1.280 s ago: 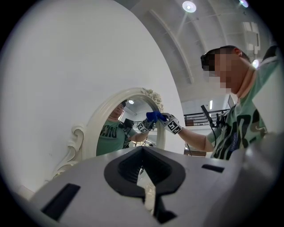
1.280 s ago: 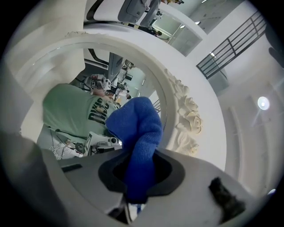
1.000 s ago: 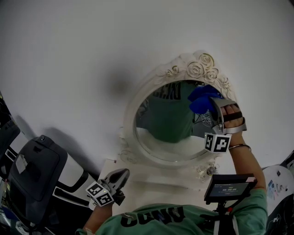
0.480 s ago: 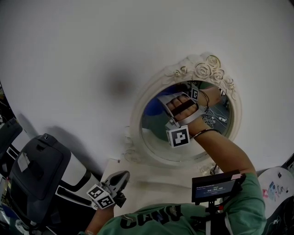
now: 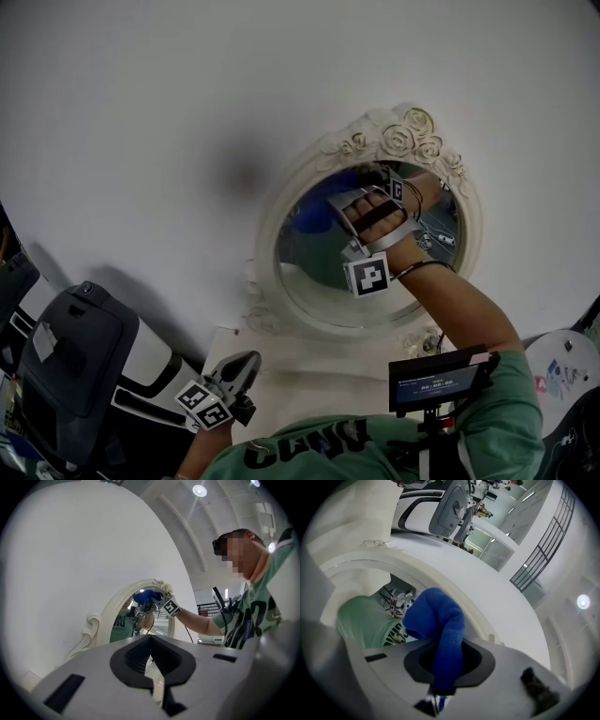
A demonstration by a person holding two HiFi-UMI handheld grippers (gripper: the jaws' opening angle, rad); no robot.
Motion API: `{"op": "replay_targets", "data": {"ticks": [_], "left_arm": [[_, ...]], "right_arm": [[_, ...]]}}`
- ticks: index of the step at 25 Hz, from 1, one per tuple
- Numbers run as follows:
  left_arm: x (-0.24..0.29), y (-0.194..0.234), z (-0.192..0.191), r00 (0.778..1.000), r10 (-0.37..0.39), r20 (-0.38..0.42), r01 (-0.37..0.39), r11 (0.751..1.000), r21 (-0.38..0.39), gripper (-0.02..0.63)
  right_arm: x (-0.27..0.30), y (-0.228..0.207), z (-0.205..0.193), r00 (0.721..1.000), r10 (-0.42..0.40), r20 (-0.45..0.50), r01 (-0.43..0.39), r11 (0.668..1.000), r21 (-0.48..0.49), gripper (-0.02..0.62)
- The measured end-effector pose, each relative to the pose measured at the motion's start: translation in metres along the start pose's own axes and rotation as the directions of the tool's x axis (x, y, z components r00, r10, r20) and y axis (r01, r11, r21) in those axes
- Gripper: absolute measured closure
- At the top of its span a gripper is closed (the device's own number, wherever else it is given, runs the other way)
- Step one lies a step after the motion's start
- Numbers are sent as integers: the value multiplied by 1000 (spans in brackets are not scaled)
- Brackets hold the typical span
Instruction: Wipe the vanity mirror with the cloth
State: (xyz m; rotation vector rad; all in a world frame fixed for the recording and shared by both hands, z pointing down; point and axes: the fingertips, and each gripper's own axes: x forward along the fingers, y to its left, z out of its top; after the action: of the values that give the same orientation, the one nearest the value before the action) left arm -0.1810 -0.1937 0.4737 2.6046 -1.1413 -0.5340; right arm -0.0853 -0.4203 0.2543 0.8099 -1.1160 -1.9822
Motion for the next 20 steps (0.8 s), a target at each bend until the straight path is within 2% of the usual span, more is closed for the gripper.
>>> {"op": "replay_targets", "data": {"ticks": [5,9,16,20], "left_arm": [[6,-4,0,1000,-15,-14,15,1000,4,606],[15,-9,-2,999,-32,-26,32,999,5,606],[27,-17,-4,997,-60,-44,61,998,6,606],[30,-18,-5,997,-62,-51,62,998,4,606]], "right_arm": [[-37,3,-57,995,-29,-92,28,1000,-11,546],[-69,18,-109,984,-5,-180,4,1000,-7,546],[-127,46,-195,935,45,-352,-54,998,-15,546],[-137,53,-211,922,55,-384,-65,998,-12,546]]}}
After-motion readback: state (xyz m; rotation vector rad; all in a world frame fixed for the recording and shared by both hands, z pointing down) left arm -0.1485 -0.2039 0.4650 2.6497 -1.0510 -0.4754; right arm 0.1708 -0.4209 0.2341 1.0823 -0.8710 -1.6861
